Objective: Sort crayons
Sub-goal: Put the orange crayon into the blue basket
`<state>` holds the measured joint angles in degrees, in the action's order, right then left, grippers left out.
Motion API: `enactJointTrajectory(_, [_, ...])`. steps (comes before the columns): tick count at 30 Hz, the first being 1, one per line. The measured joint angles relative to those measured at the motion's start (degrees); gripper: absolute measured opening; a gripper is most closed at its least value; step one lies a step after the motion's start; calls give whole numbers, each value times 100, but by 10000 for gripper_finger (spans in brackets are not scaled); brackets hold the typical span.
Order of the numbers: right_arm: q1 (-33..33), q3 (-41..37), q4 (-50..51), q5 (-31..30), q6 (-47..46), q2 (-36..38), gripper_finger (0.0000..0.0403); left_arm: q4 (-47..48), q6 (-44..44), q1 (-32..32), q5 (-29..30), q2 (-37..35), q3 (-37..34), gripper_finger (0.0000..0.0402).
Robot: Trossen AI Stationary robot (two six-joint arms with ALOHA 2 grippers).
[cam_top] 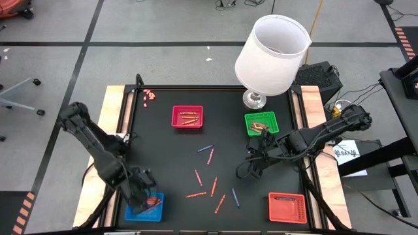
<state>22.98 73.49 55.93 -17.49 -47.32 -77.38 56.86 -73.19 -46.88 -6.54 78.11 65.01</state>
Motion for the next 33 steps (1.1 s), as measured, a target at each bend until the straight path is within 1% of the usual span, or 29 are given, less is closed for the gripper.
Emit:
enactJointTrajectory(4, [-8, 0, -16, 270, -74, 0, 144, 249, 145, 382, 776, -345, 0, 118])
enactJointTrajectory(7, [-51, 0, -16, 281, -482, -1, 144, 296, 531, 690, 1249, -488, 0, 118])
enactJointTrajectory(9, [-92, 0, -18, 295, -780, -1, 144, 284, 859, 903, 1417, -510, 0, 120])
enactJointTrajectory(12, [-165, 0, -32, 618, -1064, 0, 144, 247, 1432, 1216, 1572, -506, 0, 129])
enactJointTrajectory(15, [-181, 0, -34, 946, -1186, -1, 144, 90, 1918, 1558, 1765, -475, 0, 144])
enactJointTrajectory(18, [-179, 0, -32, 1223, -1206, -1, 144, -46, 2212, 1875, 1952, -474, 0, 160])
enactJointTrajectory(20, [-177, 0, -31, 1315, -1263, -1, 144, -213, 2467, 2072, 1939, -460, 0, 169])
enactJointTrajectory(23, [-177, 0, -31, 1257, -1324, 0, 144, -517, 3086, 2287, 1711, -449, 0, 175])
enactJointTrajectory(26, [-176, 0, -36, 988, -1275, -1, 144, -1098, 3684, 2423, 1422, -453, 0, 175])
enactJointTrajectory(28, [-155, 0, -37, 702, -1260, -1, 144, -1441, 4120, 2462, 1426, -451, 0, 175])
enactJointTrajectory(31, [-82, 0, -133, 266, -1399, -19, 144, -1862, 5122, 2510, 1430, -334, 4, 175])
enactJointTrajectory(33, [-61, 2, -276, 202, -1477, -60, 144, -1987, 5804, 2515, 1509, -198, 3, 175])
